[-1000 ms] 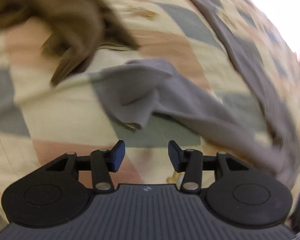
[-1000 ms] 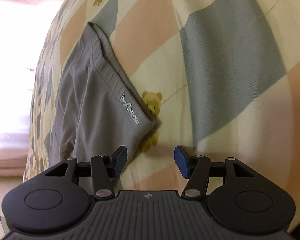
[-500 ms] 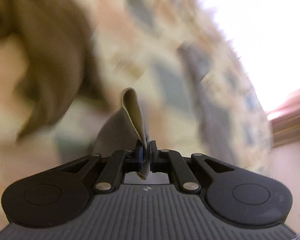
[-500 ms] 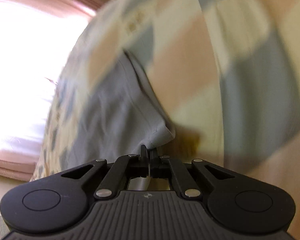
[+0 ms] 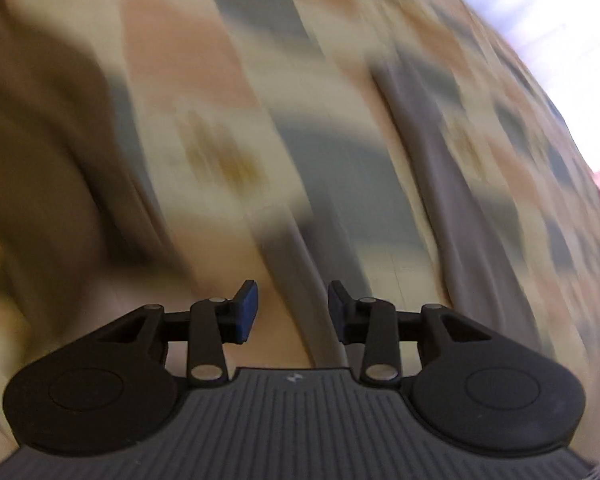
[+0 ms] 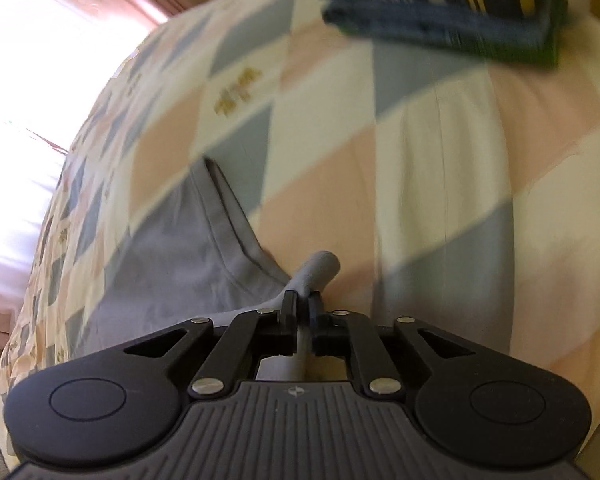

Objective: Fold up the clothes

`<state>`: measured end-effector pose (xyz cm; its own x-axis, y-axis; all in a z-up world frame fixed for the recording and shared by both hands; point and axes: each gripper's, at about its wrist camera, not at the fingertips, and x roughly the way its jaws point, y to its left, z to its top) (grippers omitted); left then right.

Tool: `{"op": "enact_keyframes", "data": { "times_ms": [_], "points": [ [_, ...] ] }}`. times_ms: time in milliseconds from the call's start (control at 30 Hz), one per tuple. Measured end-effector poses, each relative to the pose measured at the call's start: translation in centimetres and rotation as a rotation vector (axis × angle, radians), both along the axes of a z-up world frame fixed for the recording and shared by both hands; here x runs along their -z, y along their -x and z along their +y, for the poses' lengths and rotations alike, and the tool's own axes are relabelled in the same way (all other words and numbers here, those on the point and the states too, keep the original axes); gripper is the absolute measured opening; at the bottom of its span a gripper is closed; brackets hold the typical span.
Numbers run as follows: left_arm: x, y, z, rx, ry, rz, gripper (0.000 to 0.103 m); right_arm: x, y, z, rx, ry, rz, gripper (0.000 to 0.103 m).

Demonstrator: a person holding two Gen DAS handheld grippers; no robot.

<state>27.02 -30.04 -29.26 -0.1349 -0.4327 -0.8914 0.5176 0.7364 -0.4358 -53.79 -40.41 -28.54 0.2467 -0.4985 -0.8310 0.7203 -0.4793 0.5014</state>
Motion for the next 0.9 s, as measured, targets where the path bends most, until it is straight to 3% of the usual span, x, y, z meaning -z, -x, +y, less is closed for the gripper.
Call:
{"op": "enact_keyframes", "data": {
  "times_ms": [67,133,233,300,367,400,433,467,500,633,700,800,867,900],
  "points": [
    [1.5,1.8,0.6,-0.012,0.031,0.066,0.042,1.1,0.0,1.0,0.017,-0.027,-0.023,0.015],
    [2.4,2.0,0.5,-0.068,0.067,0.075,0.058,2.1,0.0,1.9,0.037,-0.05,-0.045,0.017],
    [3.3,1.3,-0.5,-0.163,0.11,0.069,0.064,2.7,-0.2,2.5,0.052,-0.065,-0.062,0.019],
    [4.9,1.3,-2.5,-0.104,0.033,0.032,0.062,2.9,-0.4,2.5,0.046,-0.074,-0.061,0.022],
    [6.2,1.8,-3.5,-0.037,-0.066,0.021,0.031,3.2,-0.6,2.3,0.045,-0.08,-0.063,0.022],
    [6.9,2.1,-4.0,-0.004,-0.116,0.017,0.003,3.4,-0.6,2.1,0.047,-0.08,-0.066,0.022],
    [7.0,2.3,-3.7,-0.005,-0.123,0.001,0.001,3.6,-0.7,1.8,0.046,-0.079,-0.07,0.022],
    [5.9,2.6,-2.9,-0.016,-0.096,-0.022,0.001,3.6,-0.7,1.7,0.043,-0.074,-0.068,0.018],
    [4.7,2.8,-2.1,-0.027,-0.063,-0.047,0.001,3.5,-0.6,1.6,0.037,-0.067,-0.063,0.005],
    [-2.1,2.7,2.6,-0.119,0.056,-0.062,0.001,1.7,0.6,1.4,0.008,0.007,-0.05,0.001],
    [-6.9,2.1,4.6,-0.156,0.104,-0.08,0.001,0.2,1.5,1.2,-0.008,0.051,-0.048,0.001],
    [-12.7,0.4,4.4,-0.181,0.124,-0.186,0.001,-1.9,2.3,0.2,-0.049,0.093,-0.062,0.001],
    [-13.4,-1.6,2.1,-0.204,0.075,-0.214,0.002,-3.0,2.3,-0.8,-0.087,0.12,-0.078,0.001],
    [-12.3,-2.6,0.3,-0.177,0.035,-0.23,0.006,-3.3,2.0,-1.4,-0.105,0.131,-0.092,0.001]
  ]
}}
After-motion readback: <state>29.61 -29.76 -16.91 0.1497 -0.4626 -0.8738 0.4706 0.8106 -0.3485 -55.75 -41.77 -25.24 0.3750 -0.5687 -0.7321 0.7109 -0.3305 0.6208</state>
